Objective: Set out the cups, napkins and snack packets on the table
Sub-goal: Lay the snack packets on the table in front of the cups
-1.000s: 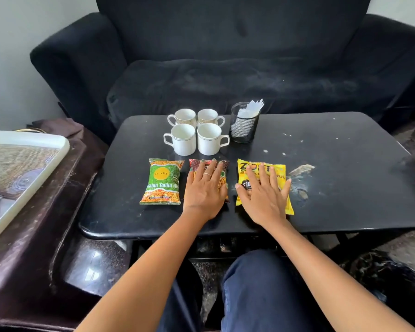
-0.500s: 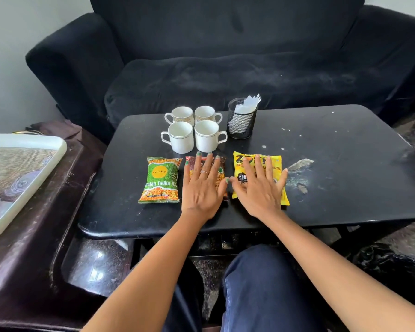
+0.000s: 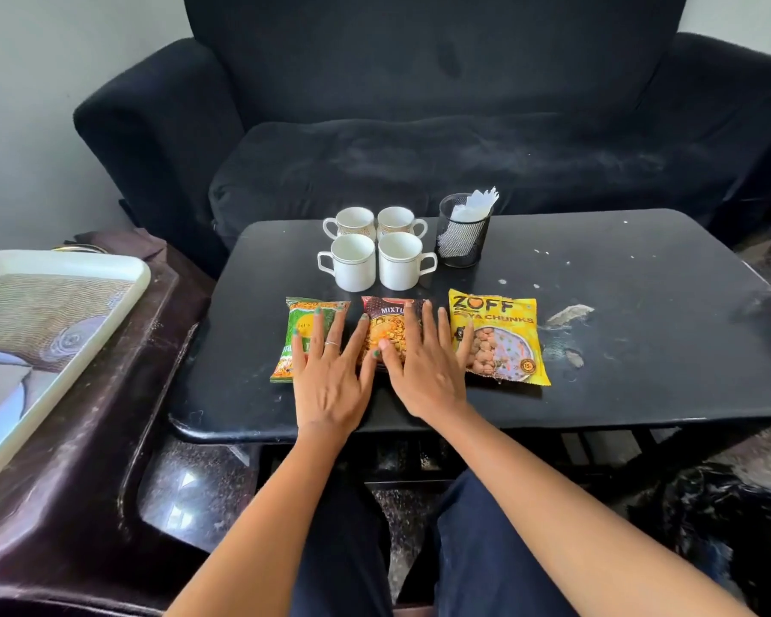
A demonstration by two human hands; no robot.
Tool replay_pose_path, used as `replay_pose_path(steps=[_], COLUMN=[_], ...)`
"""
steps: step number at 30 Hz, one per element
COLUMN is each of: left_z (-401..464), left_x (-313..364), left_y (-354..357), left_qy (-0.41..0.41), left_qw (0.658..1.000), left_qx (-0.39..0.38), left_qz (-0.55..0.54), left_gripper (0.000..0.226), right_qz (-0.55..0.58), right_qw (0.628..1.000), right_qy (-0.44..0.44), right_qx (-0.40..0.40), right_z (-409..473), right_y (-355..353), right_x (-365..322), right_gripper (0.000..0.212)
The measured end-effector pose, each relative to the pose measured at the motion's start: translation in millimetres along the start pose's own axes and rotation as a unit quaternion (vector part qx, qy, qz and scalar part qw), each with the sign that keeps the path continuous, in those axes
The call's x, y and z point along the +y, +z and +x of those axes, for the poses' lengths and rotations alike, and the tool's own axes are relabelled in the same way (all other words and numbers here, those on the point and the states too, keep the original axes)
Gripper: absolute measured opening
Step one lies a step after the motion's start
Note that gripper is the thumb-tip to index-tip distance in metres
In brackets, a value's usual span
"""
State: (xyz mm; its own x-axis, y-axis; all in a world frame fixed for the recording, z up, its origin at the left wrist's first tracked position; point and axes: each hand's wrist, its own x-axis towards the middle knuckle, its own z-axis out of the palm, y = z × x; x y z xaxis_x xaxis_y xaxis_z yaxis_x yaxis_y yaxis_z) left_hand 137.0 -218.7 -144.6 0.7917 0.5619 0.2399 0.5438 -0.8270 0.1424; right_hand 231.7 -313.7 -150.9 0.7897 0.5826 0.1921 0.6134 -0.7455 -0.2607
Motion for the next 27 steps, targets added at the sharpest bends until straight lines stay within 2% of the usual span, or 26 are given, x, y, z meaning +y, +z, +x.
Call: replay_pose_path(steps=[6, 12, 20, 27], left_z=[0, 0, -1, 28], left_x=[3, 5, 11, 17], left_y=[2, -1, -13, -28], left_qy=[-0.003, -0.002, 0.017, 0.032], left_qw=[1.0, 1.0, 0.999, 0.99], left_qx=[0.007, 0.013, 0.021, 0.107], left_qz=[-0.014, -0.019, -0.033, -0.091], left_gripper=[0.051, 0.063, 0.059, 0.054], right_qz=[-0.009, -0.008, -0.002, 0.042], right_qw=[1.0, 1.0, 0.999, 0.989], right_qy=[-0.013, -0.018, -0.038, -0.107], right_qx=[0.011, 0.014, -0.017, 0.097], right_z=[0, -1, 5, 31], right_y=[1, 1, -16, -50], right_x=[-1, -3, 2, 20], right_gripper=[0.073, 0.072, 0.069, 0.048])
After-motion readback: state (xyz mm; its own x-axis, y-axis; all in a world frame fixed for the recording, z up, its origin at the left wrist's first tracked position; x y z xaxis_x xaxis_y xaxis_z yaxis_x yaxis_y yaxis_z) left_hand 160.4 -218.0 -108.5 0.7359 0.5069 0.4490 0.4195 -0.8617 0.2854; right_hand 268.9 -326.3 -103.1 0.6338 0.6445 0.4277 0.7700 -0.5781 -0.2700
